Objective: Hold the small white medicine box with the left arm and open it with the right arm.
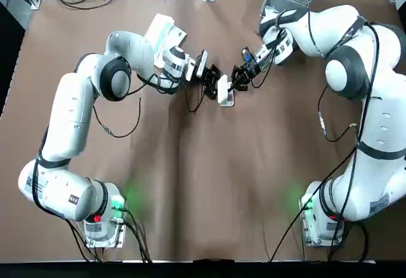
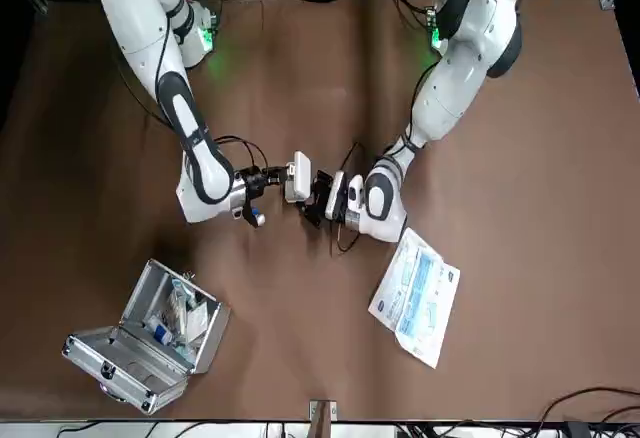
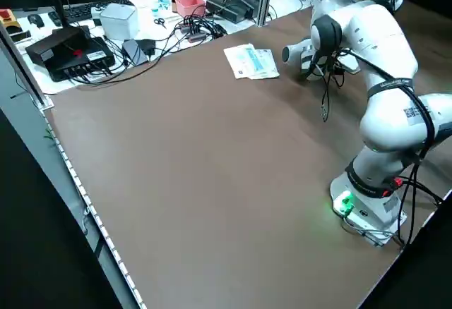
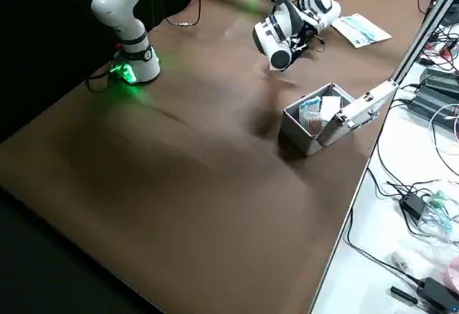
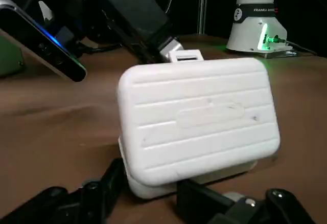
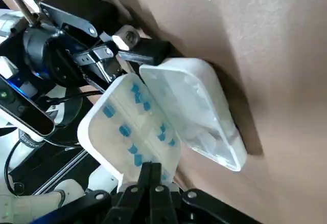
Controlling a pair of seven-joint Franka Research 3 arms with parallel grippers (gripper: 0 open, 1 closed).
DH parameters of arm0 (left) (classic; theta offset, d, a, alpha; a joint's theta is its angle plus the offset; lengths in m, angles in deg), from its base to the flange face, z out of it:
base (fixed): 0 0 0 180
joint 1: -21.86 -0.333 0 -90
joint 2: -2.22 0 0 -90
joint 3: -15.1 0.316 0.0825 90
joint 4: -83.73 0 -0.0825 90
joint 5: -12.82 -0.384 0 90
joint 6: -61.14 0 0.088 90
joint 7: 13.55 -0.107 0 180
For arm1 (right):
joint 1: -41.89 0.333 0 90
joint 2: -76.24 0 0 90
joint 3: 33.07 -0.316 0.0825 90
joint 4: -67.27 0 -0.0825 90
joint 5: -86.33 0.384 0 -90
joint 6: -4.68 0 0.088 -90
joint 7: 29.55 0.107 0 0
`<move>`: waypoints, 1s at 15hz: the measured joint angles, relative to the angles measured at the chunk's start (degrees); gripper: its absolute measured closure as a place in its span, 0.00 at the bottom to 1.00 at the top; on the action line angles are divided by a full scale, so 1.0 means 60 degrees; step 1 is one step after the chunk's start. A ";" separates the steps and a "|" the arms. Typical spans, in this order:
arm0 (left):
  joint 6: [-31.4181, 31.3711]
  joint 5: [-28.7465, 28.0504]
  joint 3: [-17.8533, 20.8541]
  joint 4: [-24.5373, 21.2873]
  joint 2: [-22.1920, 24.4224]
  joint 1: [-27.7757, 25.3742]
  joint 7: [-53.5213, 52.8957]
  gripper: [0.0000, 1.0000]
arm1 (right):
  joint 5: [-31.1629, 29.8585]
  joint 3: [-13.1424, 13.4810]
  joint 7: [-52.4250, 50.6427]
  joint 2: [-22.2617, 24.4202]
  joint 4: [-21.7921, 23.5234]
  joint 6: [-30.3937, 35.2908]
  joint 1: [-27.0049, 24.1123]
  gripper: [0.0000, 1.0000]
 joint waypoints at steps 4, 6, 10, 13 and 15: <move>0.0000 0.0000 0.0000 0.0000 0.0000 -0.0001 0.0000 0.47 | 0.0117 0.0000 0.0039 0.0000 -0.0053 -0.0006 0.0087 0.99; 0.0000 0.0000 0.0000 0.0000 0.0000 -0.0001 0.0000 0.47 | 0.0125 0.0000 0.0044 0.0000 -0.0053 -0.0008 0.0088 0.99; 0.0000 0.0000 0.0000 0.0000 0.0000 -0.0001 0.0000 0.47 | 0.0159 0.0000 0.0048 0.0000 -0.0055 -0.0010 0.0093 0.99; 0.0001 0.0000 -0.0001 -0.0001 -0.0001 0.0000 0.0000 0.44 | 0.0187 0.0000 0.0049 0.0000 -0.0068 -0.0010 0.0110 0.99; 0.0001 -0.0001 0.0000 -0.0003 -0.0001 0.0002 0.0001 0.37 | 0.0223 -0.0001 0.0049 0.0000 -0.0096 -0.0010 0.0118 0.99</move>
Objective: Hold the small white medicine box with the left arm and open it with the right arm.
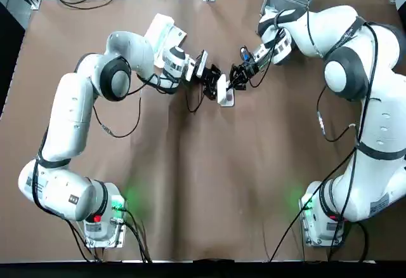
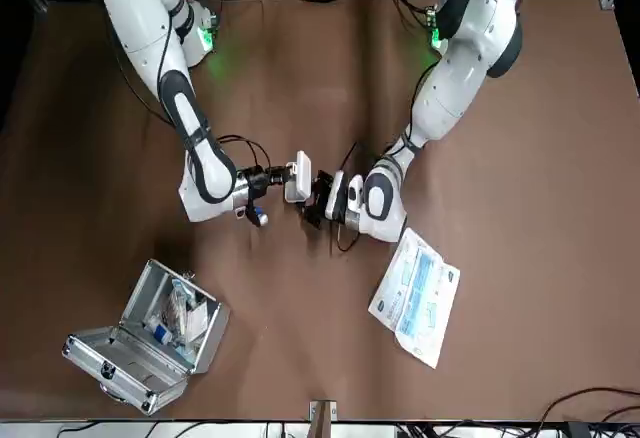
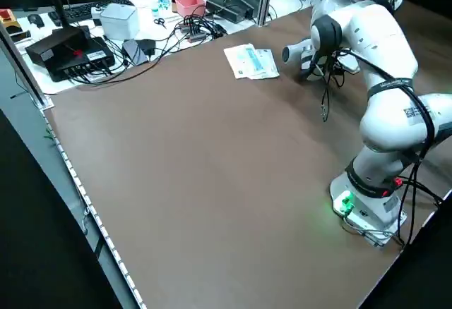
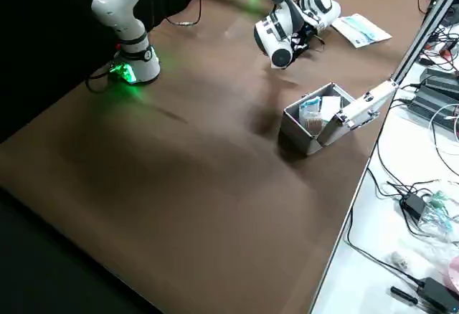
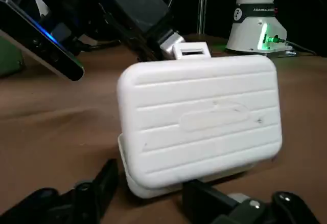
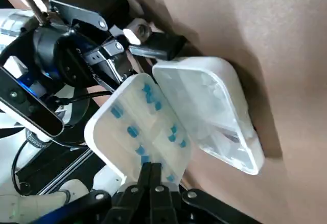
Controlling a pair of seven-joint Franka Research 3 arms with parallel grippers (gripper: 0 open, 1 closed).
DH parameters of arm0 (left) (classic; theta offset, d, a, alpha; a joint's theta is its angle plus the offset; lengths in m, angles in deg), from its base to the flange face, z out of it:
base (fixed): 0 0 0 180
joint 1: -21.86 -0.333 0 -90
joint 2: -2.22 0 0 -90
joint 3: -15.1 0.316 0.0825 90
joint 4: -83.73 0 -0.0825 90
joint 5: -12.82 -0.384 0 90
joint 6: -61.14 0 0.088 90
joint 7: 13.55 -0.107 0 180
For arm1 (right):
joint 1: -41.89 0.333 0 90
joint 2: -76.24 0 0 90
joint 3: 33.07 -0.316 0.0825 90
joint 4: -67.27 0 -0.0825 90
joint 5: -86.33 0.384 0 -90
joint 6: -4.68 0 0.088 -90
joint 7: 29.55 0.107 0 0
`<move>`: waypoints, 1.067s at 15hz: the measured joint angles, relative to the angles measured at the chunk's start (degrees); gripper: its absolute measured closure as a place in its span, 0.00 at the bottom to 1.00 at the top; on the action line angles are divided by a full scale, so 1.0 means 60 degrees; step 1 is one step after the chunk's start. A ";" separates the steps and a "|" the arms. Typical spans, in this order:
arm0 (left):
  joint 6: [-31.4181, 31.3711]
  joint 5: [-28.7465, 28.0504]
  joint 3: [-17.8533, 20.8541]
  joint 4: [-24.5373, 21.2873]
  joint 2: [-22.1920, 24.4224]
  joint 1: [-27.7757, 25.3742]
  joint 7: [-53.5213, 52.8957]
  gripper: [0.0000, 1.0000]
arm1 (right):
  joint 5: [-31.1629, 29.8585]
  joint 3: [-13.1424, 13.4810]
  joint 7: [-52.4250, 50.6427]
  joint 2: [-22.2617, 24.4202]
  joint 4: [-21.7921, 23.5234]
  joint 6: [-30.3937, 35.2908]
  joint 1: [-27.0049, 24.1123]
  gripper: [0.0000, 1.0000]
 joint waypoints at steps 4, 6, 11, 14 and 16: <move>-0.0001 0.0000 0.0004 0.0008 0.0001 -0.0047 0.0000 0.06 | 0.0112 0.0000 0.0006 0.0000 -0.0080 0.0000 0.0048 0.99; 0.0021 -0.0001 0.0005 0.0017 0.0003 -0.0094 0.0000 0.00 | 0.0137 -0.0001 0.0007 0.0000 -0.0098 -0.0003 0.0076 0.99; 0.0594 -0.0501 0.0014 0.0019 0.0053 -0.0581 0.0121 0.00 | 0.0175 0.0000 0.0014 0.0000 -0.0147 -0.0031 0.0137 0.99; 0.1319 -0.1019 0.0012 0.0018 0.0219 -0.1198 0.0605 0.00 | 0.0226 0.0000 0.0014 0.0000 -0.0153 -0.0042 0.0160 0.99; 0.1765 -0.1424 0.0011 0.0012 0.0425 -0.1585 0.1027 0.00 | 0.0355 0.0000 0.0014 -0.0001 -0.0154 -0.0048 0.0216 0.99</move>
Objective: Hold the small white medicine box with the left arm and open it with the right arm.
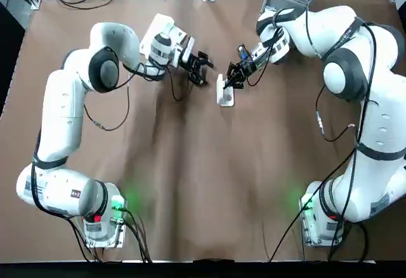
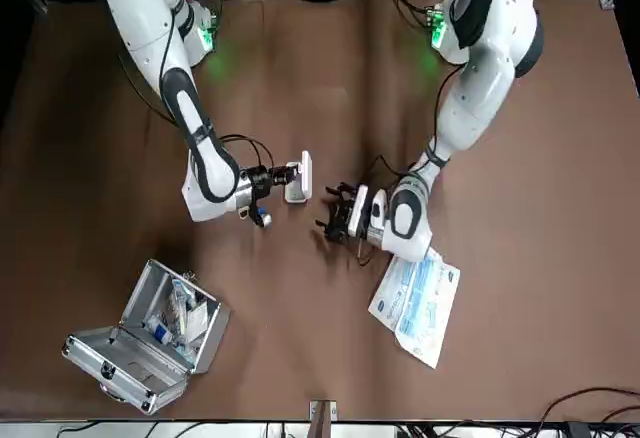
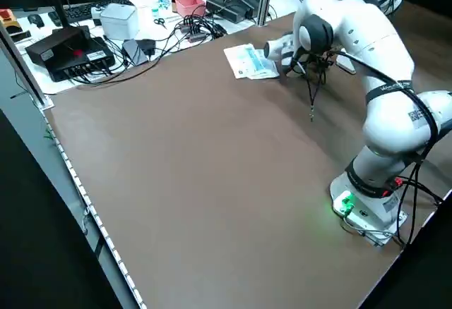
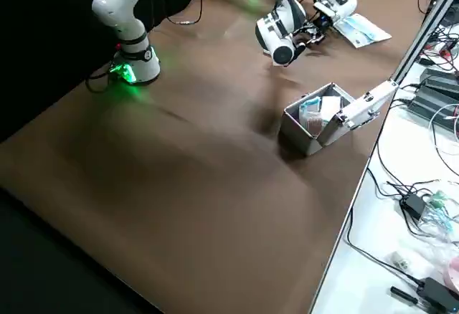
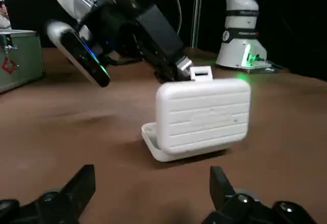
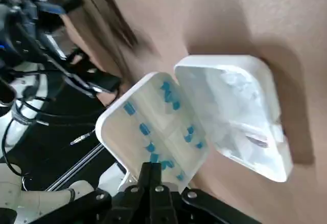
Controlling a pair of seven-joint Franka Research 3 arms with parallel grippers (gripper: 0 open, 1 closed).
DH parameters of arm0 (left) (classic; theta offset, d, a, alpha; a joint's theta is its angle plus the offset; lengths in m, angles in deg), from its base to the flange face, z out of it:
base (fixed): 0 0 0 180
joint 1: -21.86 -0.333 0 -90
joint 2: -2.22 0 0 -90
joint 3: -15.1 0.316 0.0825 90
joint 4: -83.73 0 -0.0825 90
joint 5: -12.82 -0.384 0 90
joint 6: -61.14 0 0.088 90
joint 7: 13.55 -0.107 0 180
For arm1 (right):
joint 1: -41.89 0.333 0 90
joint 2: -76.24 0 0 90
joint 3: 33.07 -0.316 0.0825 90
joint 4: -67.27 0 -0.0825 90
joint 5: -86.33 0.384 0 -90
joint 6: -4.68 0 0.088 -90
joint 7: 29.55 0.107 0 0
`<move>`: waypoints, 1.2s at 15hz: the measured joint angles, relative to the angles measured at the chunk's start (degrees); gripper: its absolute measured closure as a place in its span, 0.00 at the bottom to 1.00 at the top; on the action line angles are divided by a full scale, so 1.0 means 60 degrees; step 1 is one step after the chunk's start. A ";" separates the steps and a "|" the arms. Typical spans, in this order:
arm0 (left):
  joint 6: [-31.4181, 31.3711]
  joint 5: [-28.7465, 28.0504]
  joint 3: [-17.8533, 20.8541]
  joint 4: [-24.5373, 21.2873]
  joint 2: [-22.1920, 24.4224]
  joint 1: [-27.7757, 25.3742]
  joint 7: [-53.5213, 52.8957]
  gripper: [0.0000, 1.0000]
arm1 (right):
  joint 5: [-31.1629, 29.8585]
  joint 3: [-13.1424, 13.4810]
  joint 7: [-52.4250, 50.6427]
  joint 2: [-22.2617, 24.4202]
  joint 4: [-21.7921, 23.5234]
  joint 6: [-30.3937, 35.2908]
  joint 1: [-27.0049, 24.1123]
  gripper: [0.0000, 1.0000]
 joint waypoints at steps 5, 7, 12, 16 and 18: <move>0.1248 -0.0951 0.0002 -0.0003 0.0806 -0.1126 0.1481 0.00 | 0.0226 -0.0001 0.0008 0.0000 -0.0017 -0.0730 0.0437 0.99; 0.1851 -0.1228 0.0003 0.0000 0.1162 -0.1611 0.2055 0.00 | 0.0363 -0.0001 0.0008 -0.0005 -0.0018 -0.0957 0.0633 0.99; 0.2636 -0.2347 -0.0021 0.0013 0.2146 -0.2565 0.4317 0.00 | 0.0475 -0.0001 0.0009 -0.0084 -0.0016 -0.1553 0.1046 0.99; 0.2840 -0.2717 0.0014 0.0019 0.3097 -0.3391 0.6565 0.00 | 0.0554 0.0001 0.0008 -0.0301 -0.0037 -0.2311 0.1419 0.99; 0.2844 -0.3015 0.0026 0.0020 0.3472 -0.3635 0.7985 0.00 | 0.0556 -0.0001 0.0007 -0.0346 -0.0054 -0.2648 0.1557 0.99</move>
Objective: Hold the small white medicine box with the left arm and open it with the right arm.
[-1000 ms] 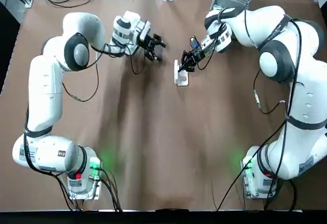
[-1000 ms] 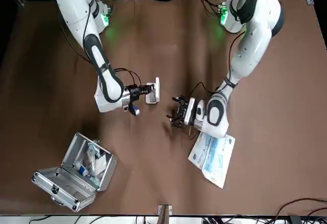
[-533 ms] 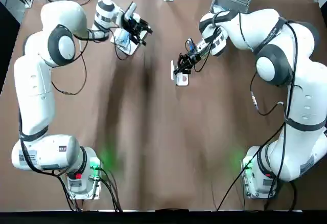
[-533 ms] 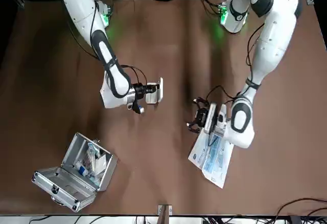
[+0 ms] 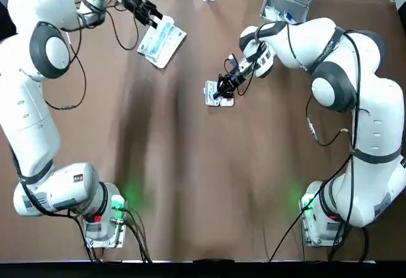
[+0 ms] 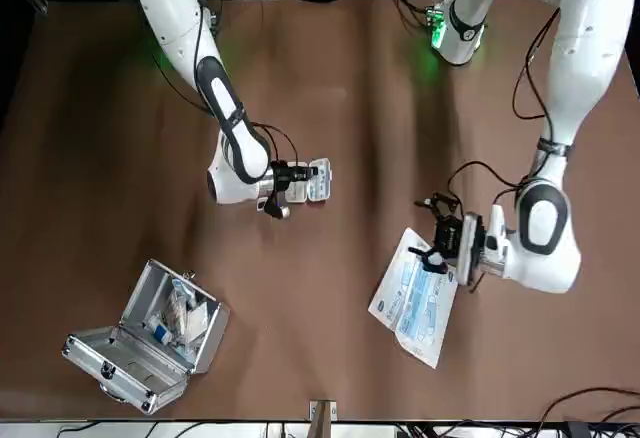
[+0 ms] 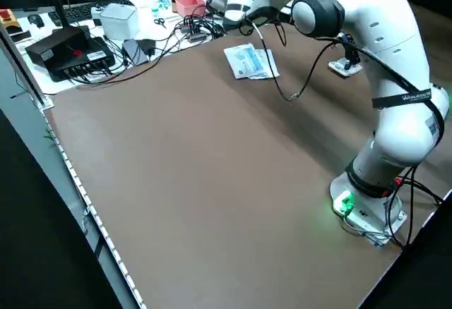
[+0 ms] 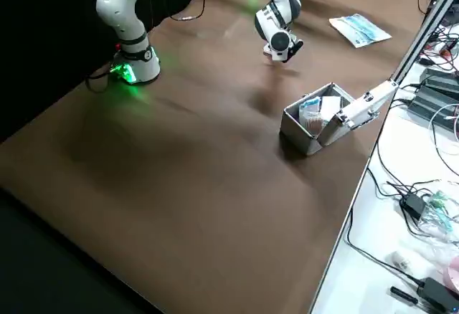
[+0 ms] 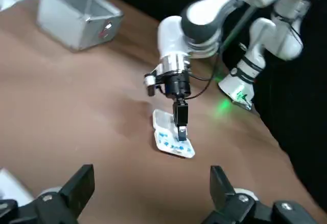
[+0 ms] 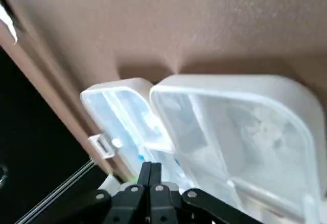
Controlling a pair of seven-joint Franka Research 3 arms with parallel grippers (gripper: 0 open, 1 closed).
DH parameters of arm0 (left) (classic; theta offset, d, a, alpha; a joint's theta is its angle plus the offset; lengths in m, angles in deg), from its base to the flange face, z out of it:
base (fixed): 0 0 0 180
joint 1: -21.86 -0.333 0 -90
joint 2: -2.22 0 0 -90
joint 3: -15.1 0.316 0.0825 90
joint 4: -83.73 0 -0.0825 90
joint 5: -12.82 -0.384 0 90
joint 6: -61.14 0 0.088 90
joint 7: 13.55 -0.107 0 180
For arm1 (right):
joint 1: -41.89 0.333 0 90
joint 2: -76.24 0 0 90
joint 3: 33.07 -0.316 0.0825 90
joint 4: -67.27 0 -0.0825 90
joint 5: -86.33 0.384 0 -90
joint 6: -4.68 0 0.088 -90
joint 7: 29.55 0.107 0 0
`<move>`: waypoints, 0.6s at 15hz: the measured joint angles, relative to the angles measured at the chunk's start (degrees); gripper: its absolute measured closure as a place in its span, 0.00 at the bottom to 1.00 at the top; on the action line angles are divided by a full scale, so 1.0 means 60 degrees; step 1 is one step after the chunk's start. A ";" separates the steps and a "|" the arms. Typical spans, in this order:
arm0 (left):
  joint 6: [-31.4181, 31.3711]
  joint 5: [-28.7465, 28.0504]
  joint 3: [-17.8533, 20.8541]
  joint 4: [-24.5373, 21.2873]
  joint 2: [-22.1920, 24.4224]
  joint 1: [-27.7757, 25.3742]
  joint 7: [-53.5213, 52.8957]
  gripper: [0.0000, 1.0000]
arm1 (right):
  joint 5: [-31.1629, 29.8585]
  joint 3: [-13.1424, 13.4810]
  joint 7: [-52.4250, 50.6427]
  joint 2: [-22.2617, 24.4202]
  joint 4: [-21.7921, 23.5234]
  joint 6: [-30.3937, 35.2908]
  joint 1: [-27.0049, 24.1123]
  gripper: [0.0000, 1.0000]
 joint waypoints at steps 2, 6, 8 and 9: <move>0.0001 -0.0474 0.0008 0.0002 0.0371 -0.0213 0.1299 0.00 | 0.0005 0.0001 0.0000 -0.0013 -0.0009 -0.0303 0.0146 0.99; 0.0004 -0.1447 0.0081 0.0002 0.1035 -0.0671 0.3085 0.00 | 0.0010 0.0003 0.0000 -0.0016 -0.0044 -0.0374 0.0242 0.99; 0.0022 -0.1920 0.0129 -0.0002 0.1265 -0.0857 0.3774 0.00 | 0.0010 0.0003 0.0000 -0.0017 -0.0046 -0.0383 0.0248 0.99; 0.0030 -0.2097 0.0160 -0.0007 0.1353 -0.0918 0.4126 0.00 | 0.0010 0.0003 0.0000 -0.0017 -0.0047 -0.0385 0.0250 0.99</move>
